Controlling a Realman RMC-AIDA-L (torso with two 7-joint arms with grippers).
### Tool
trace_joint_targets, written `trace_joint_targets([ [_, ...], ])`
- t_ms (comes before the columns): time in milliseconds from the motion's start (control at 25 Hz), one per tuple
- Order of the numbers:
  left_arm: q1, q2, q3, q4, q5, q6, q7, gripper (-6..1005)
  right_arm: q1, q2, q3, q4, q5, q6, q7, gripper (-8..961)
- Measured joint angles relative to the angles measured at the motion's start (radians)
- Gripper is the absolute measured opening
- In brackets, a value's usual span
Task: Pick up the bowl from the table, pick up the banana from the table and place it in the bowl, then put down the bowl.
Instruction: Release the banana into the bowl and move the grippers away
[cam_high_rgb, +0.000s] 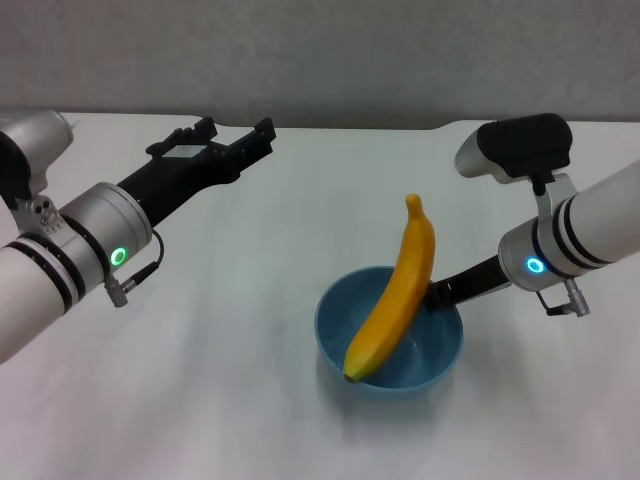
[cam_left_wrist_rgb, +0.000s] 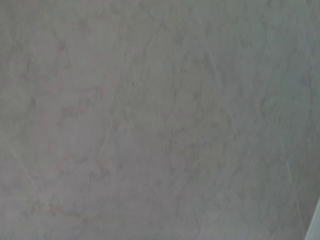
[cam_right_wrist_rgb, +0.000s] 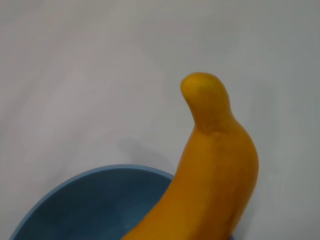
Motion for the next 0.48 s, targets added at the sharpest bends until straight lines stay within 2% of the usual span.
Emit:
trace_joint_targets([
  [160, 0.000, 0.000, 0.000, 0.000, 0.000, 0.000, 0.000, 899, 0.000, 0.000, 0.000, 0.000, 0.000, 0.000, 0.000, 155],
  [480, 0.012, 0.000, -0.003, 0.000, 0.000, 0.000, 0.000, 898, -0.014, 0.000, -0.009, -0.028, 0.001, 0.012, -0.001, 272],
])
